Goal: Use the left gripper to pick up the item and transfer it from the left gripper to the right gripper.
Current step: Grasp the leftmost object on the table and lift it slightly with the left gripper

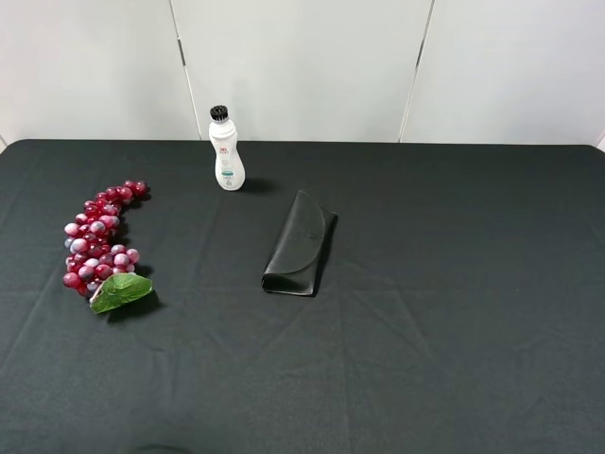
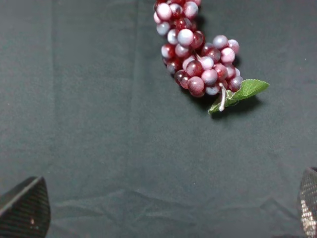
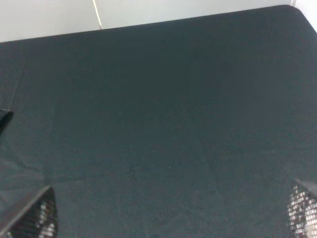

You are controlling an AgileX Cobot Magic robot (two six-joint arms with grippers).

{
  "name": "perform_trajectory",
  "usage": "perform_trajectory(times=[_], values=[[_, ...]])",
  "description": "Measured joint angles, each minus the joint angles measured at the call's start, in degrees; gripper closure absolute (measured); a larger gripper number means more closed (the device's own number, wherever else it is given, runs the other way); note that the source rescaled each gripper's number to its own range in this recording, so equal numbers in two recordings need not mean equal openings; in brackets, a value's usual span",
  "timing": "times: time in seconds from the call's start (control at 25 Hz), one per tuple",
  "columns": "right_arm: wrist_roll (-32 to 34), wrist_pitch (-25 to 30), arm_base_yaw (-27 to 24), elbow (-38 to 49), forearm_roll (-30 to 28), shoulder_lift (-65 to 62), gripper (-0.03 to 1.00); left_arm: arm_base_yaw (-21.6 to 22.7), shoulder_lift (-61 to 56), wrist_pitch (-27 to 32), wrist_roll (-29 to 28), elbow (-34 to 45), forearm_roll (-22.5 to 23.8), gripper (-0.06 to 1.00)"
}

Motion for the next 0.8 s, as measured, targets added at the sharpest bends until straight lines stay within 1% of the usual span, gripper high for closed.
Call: perform_trajectory(times=[0.16, 0.32, 0.64, 0.8], values=[[0.0, 0.0, 0.0, 0.0, 0.0, 0.0, -0.03, -2.62, 7.88, -1.22, -2.75, -0.58, 0.19, -0.06], [0.0, 0.0, 0.0, 0.0, 0.0, 0.0, -0.03, -2.93, 17.02, -3.46, -4.3, -0.58, -0.04, -0.06], [0.0, 0.0, 0.0, 0.0, 0.0, 0.0, -0.03, -2.93, 33.41, -12.46, -4.66, -0.58, -1.96, -0.06], [0.0, 0.0, 0.0, 0.0, 0.0, 0.0, -0.03, -2.99, 39.61, -16.39, -4.91, -0.58, -3.97, -0.06]])
